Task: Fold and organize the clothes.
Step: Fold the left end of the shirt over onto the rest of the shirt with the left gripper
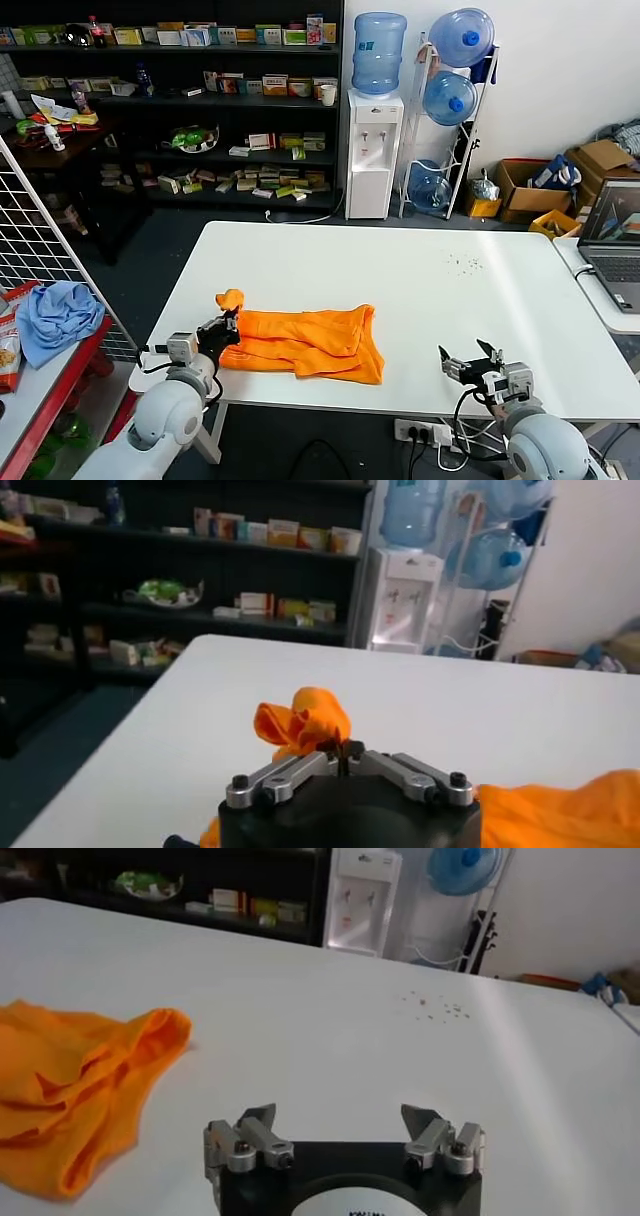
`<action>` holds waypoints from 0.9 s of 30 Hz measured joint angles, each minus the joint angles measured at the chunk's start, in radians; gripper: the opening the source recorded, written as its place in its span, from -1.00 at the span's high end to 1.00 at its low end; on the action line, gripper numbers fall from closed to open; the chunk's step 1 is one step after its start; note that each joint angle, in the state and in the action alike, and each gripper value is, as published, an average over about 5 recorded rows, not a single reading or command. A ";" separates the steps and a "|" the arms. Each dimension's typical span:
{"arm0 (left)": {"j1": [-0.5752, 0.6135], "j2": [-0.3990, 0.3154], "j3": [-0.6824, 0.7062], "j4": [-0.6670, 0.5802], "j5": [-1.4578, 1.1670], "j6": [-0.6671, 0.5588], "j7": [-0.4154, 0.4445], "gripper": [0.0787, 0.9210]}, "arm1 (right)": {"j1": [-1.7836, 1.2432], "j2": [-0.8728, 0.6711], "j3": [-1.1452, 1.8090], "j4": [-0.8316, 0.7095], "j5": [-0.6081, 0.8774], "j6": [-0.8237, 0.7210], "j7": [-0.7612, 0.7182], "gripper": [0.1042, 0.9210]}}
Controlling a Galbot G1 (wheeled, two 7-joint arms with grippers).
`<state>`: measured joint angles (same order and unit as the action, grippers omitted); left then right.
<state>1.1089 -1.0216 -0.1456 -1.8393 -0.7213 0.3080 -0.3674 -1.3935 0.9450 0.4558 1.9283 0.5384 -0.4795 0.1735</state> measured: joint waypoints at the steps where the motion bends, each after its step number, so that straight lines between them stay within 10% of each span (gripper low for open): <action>1: -0.005 -0.012 0.019 -0.002 0.006 -0.001 -0.007 0.94 | -0.004 0.002 0.004 -0.001 -0.002 0.002 0.000 -0.76; 20: -0.079 -0.258 0.287 0.048 0.095 -0.029 -0.080 0.94 | -0.021 0.026 0.045 -0.044 -0.020 0.031 -0.009 -0.76; 27: -0.084 -0.302 0.324 0.065 0.090 -0.050 -0.053 0.62 | -0.002 0.031 0.033 -0.058 -0.020 0.026 -0.007 -0.76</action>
<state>1.0245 -1.3231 0.1788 -1.7742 -0.6313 0.2584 -0.4207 -1.3953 0.9762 0.4885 1.8700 0.5186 -0.4530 0.1662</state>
